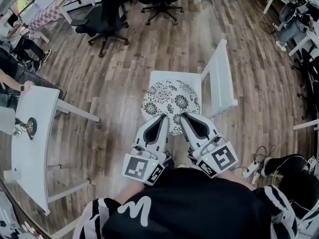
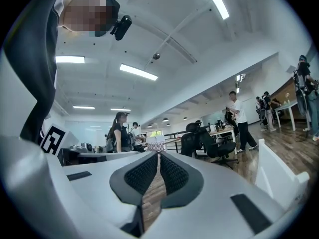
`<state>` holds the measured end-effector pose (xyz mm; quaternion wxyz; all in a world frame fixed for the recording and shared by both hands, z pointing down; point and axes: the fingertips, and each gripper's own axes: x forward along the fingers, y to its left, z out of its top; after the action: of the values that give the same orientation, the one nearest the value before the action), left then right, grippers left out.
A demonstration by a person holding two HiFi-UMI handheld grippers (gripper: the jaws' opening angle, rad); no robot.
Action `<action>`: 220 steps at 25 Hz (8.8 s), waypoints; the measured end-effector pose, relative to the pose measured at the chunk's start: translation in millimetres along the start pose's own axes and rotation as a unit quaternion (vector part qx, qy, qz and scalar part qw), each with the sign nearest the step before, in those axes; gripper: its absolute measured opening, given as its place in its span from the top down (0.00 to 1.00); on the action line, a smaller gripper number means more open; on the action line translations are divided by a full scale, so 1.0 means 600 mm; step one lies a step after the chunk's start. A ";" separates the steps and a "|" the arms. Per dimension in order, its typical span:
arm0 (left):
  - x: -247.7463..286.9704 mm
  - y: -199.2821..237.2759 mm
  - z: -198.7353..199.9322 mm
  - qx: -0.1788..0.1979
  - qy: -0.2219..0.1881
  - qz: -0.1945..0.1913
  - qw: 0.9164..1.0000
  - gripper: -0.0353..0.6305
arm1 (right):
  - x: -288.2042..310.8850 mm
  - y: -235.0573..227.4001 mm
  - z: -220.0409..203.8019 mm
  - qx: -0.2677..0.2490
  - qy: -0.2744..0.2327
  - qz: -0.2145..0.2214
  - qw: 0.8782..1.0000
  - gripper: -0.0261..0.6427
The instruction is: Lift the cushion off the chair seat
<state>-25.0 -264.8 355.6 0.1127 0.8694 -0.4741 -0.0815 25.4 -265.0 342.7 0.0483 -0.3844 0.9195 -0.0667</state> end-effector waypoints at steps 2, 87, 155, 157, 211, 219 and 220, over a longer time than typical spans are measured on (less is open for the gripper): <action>0.028 0.036 0.012 0.002 0.003 -0.005 1.000 0.94 | 0.039 -0.022 0.003 0.003 -0.003 -0.011 1.000 0.92; 0.104 0.357 -0.109 -0.037 0.128 0.068 0.989 0.94 | 0.229 -0.270 -0.769 -0.056 0.498 -0.024 0.865 0.68; 0.076 0.394 -0.144 -0.058 0.142 0.107 0.982 0.94 | 0.212 -0.288 -0.870 -0.092 0.594 -0.006 0.799 0.92; 0.079 0.394 -0.138 -0.057 0.138 0.106 0.983 0.94 | 0.212 -0.286 -0.864 -0.094 0.591 -0.006 0.801 0.92; 0.134 0.350 0.074 0.009 -0.001 0.039 0.999 0.94 | 0.356 -0.287 -0.193 -0.025 0.168 -0.136 0.976 0.92; 0.159 0.330 0.135 0.034 -0.031 0.020 0.999 0.94 | 0.355 -0.279 -0.032 -0.021 0.068 -0.140 0.988 0.92; 0.160 0.329 0.139 0.036 -0.034 0.019 0.999 0.94 | 0.356 -0.277 -0.020 -0.024 0.060 -0.139 0.988 0.92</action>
<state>-153.5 -459.2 326.2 0.0664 0.8608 -0.4963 -0.0914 -9.4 -531.7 372.9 -0.0256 -0.5048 0.8596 -0.0741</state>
